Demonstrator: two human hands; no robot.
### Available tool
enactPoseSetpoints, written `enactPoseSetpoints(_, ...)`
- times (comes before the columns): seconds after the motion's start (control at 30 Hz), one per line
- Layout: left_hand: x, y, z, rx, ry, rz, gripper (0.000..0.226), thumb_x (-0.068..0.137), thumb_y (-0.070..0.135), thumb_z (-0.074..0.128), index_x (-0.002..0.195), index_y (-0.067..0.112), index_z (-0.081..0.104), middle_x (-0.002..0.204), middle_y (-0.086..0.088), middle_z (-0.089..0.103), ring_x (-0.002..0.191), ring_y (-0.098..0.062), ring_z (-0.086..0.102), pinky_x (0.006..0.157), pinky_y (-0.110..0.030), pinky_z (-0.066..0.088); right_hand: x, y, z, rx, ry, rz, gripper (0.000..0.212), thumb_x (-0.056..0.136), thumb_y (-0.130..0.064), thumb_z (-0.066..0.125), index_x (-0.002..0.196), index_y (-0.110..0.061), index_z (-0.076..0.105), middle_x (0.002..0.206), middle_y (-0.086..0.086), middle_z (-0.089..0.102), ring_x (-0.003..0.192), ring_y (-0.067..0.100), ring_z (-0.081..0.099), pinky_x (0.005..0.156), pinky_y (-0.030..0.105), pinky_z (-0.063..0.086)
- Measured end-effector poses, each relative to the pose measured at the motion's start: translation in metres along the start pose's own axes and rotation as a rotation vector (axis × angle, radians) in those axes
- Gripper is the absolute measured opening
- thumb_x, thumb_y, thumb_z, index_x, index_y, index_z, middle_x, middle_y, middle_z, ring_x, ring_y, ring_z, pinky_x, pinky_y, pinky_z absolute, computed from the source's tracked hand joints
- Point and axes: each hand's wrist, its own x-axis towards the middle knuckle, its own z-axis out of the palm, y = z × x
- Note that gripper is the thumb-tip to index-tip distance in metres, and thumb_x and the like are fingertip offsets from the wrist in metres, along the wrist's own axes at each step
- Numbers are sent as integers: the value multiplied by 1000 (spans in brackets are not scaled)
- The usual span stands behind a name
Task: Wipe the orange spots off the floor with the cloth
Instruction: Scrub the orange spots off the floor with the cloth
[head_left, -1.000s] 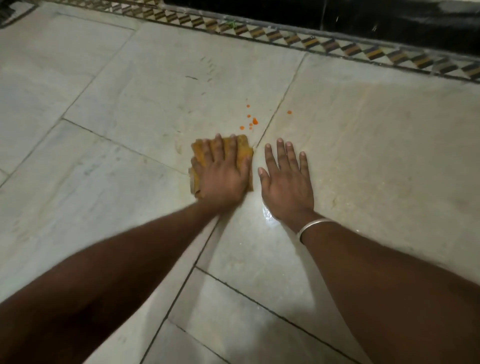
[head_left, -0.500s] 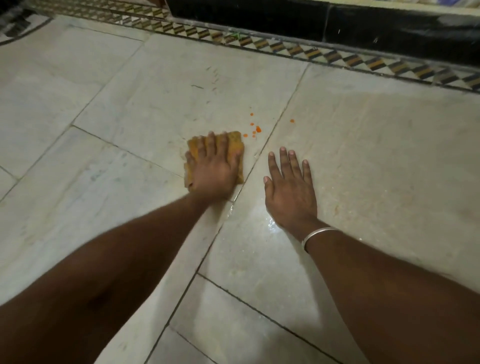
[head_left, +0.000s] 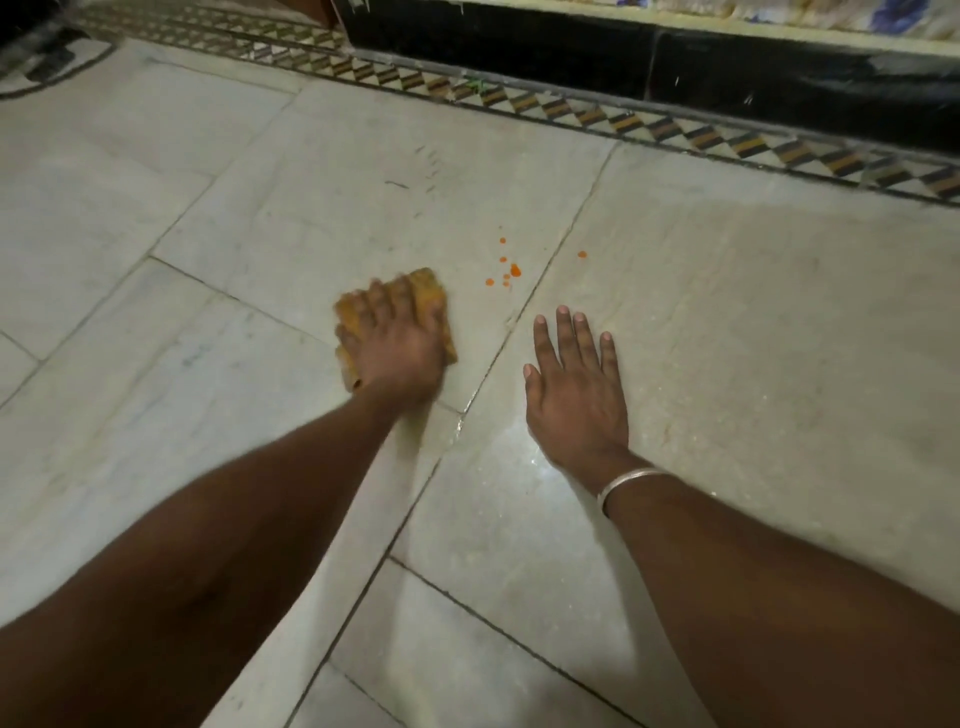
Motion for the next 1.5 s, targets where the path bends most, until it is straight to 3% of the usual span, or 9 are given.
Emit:
enactPoseSetpoints(0.17,-66,0,17,-7,0,-108,74,106,61,12,166,18,4,173,-15,0,159,-40,-2,122,-69,1,2,-2,1,4,-1,19,65,104,-41,14,163,-16,19,171,11,14,159,27,9,127,52,11)
enactPoseSetpoints(0.47,-34,-16,-23,-124,-5,210,85,100,71,29,165,18,14,172,-11,14,158,-34,7,123,-60,10,4,-2,-7,28,-64,-4,71,99,-43,5,163,-16,21,171,11,13,159,28,9,128,52,5)
enactPoseSetpoints(0.6,-58,-56,-20,97,43,671,70,84,50,60,143,13,50,136,-14,53,120,-39,48,93,-50,46,6,1,-18,102,-128,-24,82,91,-48,-5,164,-16,14,172,10,4,159,26,0,127,47,-5)
enactPoseSetpoints(0.67,-46,-50,-18,245,117,735,43,78,22,78,116,12,62,108,-13,61,92,-37,56,69,-39,46,7,5,-27,121,-160,0,71,101,-46,4,164,-15,12,172,10,1,159,24,-3,127,45,-8)
enactPoseSetpoints(0.8,-30,-11,-44,289,94,554,12,89,22,69,98,17,64,95,-6,64,90,-30,63,63,-34,41,6,22,-48,97,-128,49,75,100,-50,3,164,-14,16,172,10,4,159,25,-2,127,44,-7)
enactPoseSetpoints(0.97,-23,49,-100,-320,146,259,15,89,32,63,79,21,62,73,2,62,69,-19,60,55,-29,36,29,53,-74,65,-60,98,72,100,-47,8,164,-14,15,172,10,4,159,24,-3,126,44,-7)
enactPoseSetpoints(1.23,21,123,-100,-951,-262,5,23,79,23,69,85,1,69,85,-12,70,89,-39,72,75,-40,57,60,68,-75,158,110,220,60,110,-40,23,162,-11,22,171,12,10,159,27,1,127,46,-1)
enactPoseSetpoints(1.33,27,123,-71,-657,-50,27,52,89,42,60,128,8,66,120,-13,70,118,-37,64,100,-41,49,74,78,-64,171,98,228,59,110,-39,23,162,-11,22,172,12,9,159,26,0,127,45,-2)
enactPoseSetpoints(1.5,11,155,7,-51,13,597,63,108,53,21,165,26,20,174,-5,13,160,-23,8,125,-56,3,89,89,-36,71,65,207,66,104,-41,10,161,-10,26,171,14,13,159,28,5,128,49,4)
